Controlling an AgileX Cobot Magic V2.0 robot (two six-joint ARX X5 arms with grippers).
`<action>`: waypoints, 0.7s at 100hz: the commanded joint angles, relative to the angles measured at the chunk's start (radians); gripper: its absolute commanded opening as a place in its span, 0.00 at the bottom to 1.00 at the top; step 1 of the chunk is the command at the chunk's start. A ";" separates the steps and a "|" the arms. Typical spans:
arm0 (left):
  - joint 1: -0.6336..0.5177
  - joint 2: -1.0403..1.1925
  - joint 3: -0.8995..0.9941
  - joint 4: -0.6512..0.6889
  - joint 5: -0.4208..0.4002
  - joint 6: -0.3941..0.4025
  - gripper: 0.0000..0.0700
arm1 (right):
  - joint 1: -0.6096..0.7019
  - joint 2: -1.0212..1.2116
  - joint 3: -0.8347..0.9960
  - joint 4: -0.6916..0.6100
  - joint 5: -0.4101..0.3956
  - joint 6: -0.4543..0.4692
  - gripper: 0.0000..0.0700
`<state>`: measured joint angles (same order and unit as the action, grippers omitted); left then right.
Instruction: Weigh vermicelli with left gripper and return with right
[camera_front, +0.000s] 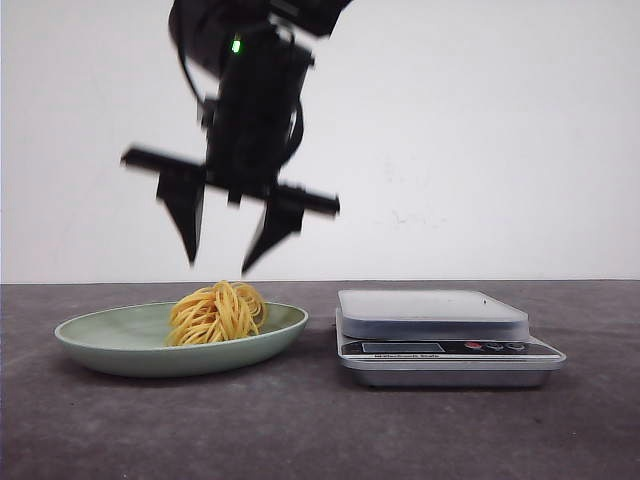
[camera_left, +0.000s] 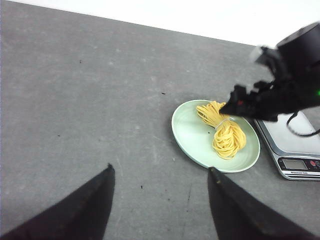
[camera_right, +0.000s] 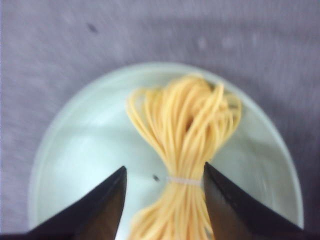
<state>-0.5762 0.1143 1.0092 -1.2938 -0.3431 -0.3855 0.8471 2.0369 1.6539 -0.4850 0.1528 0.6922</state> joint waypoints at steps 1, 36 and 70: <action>-0.004 0.002 0.014 0.008 -0.008 0.007 0.50 | -0.003 -0.055 0.023 0.010 0.008 -0.084 0.43; -0.004 0.002 0.014 0.014 -0.008 0.006 0.50 | -0.023 -0.526 0.023 -0.131 0.181 -0.461 0.43; -0.004 0.002 0.014 0.121 -0.008 0.012 0.50 | 0.034 -1.014 0.022 -0.467 0.234 -0.652 0.43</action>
<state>-0.5762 0.1143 1.0092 -1.1992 -0.3439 -0.3851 0.8608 1.0683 1.6577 -0.8959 0.3717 0.1028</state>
